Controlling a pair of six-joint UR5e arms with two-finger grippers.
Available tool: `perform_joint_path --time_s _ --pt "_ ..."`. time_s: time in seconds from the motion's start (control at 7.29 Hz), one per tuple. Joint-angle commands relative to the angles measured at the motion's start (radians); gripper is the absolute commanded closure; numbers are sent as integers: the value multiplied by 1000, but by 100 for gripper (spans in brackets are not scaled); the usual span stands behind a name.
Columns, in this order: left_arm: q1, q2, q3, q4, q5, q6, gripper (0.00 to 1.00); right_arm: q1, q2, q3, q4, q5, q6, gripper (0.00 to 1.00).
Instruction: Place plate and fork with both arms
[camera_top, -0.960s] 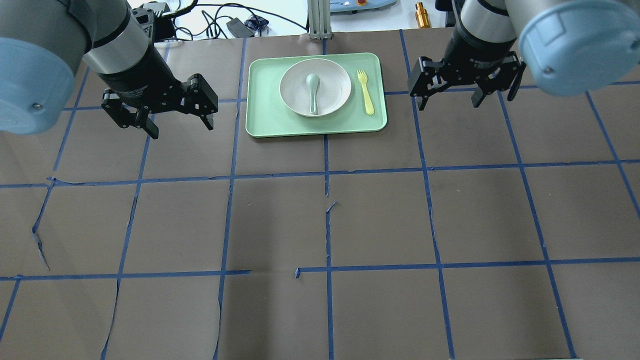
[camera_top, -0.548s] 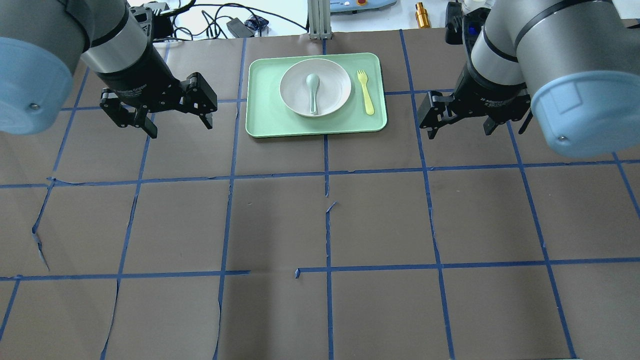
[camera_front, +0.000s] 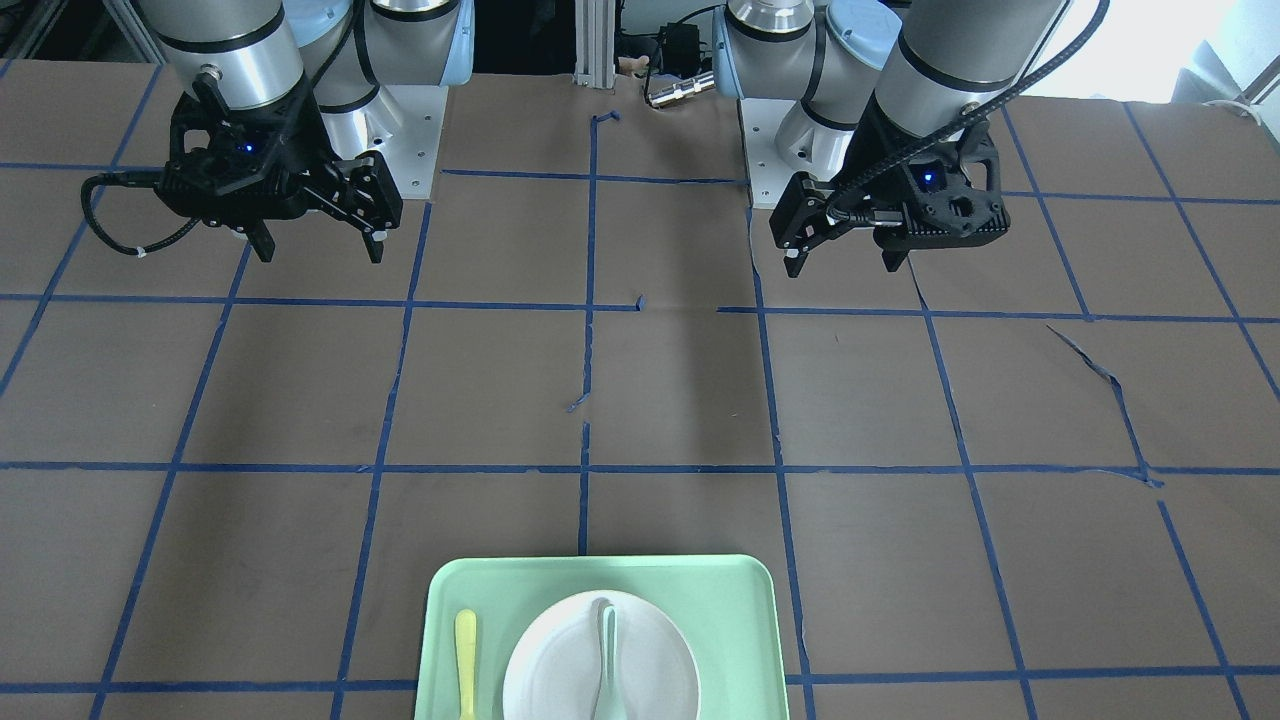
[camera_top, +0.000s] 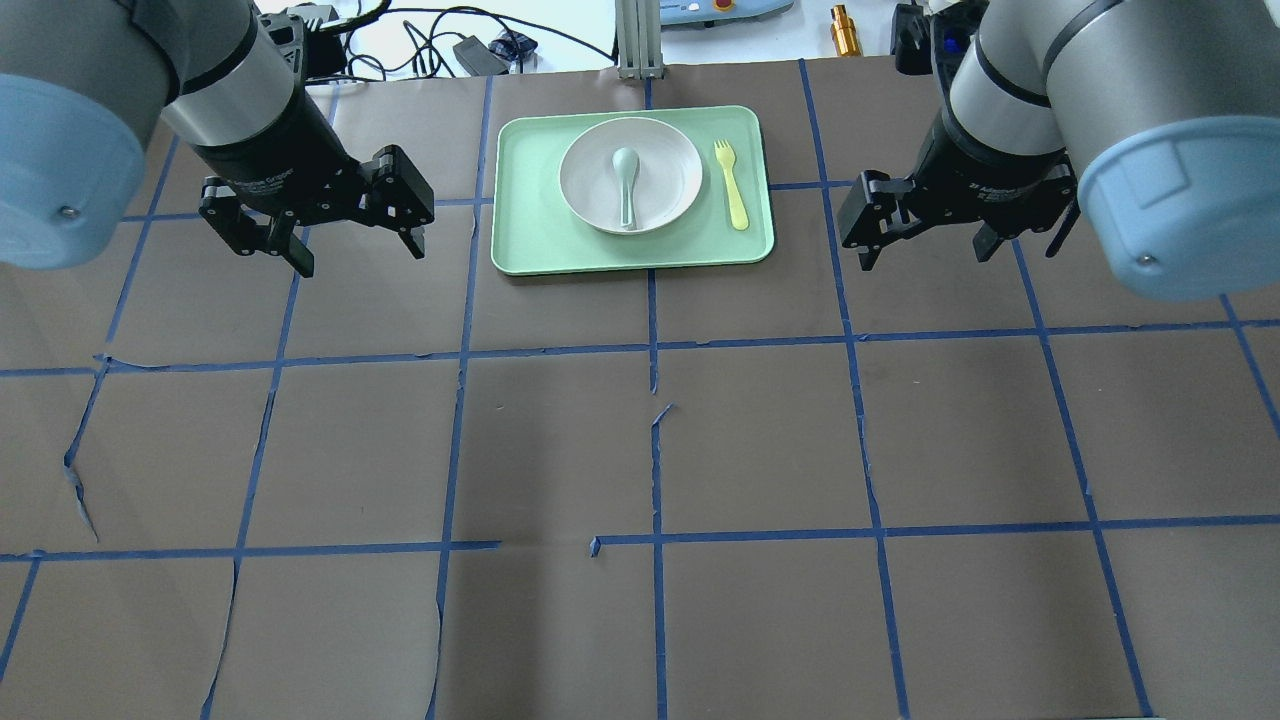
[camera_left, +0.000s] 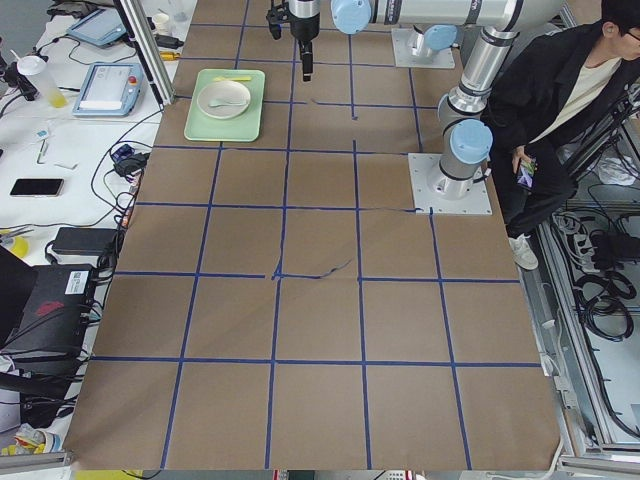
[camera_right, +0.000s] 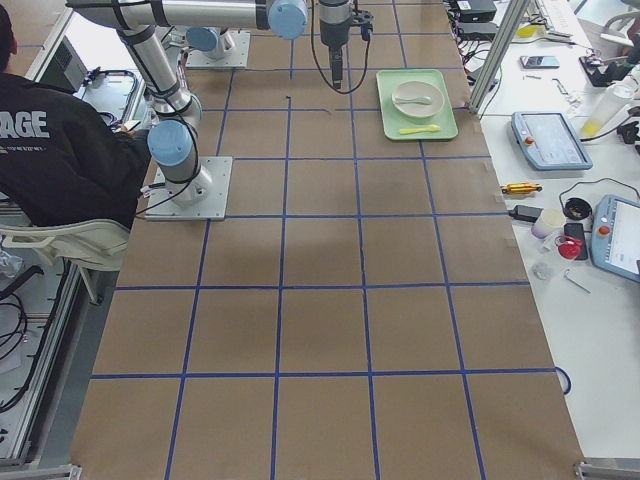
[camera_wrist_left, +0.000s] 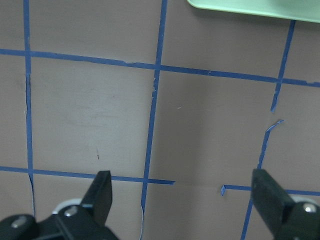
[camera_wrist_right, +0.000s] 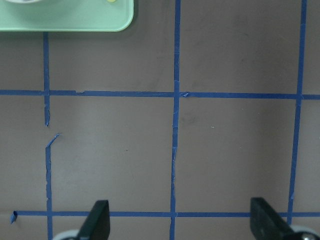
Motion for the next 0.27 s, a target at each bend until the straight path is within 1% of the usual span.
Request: perform_joint_path --time_s 0.0,0.14 --pt "0 2 -2 1 1 0 0 1 1 -4 12 1 1 0" --pt "0 2 -3 1 1 0 0 1 1 -4 9 1 1 0"
